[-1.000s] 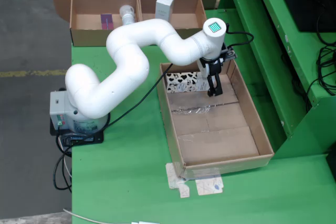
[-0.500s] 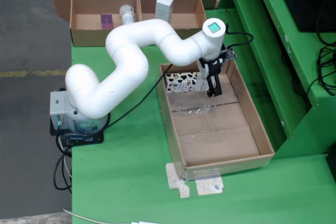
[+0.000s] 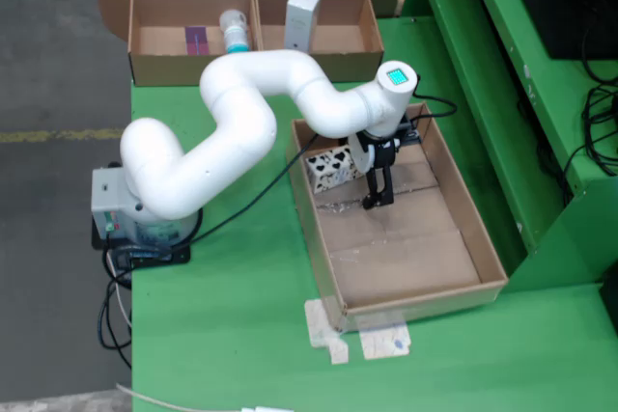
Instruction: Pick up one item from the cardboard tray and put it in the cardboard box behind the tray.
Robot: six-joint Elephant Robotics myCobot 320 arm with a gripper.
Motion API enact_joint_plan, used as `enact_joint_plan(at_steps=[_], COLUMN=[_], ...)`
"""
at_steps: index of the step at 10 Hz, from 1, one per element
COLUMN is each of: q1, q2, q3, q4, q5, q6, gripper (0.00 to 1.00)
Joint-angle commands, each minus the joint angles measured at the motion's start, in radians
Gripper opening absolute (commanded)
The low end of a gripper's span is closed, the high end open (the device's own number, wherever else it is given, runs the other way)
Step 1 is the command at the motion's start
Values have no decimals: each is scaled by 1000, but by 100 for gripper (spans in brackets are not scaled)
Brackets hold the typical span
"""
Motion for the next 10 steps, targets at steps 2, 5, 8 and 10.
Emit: enact_joint_plan(at_steps=[2, 5, 8, 10], q1=[-3, -3, -3, -3], q2=[35, 35, 35, 35], q3=[23, 23, 23, 23], q4=[8, 8, 8, 8], q5=[4, 4, 4, 4], q6=[-2, -2, -2, -2], gripper=[100, 100, 100, 90])
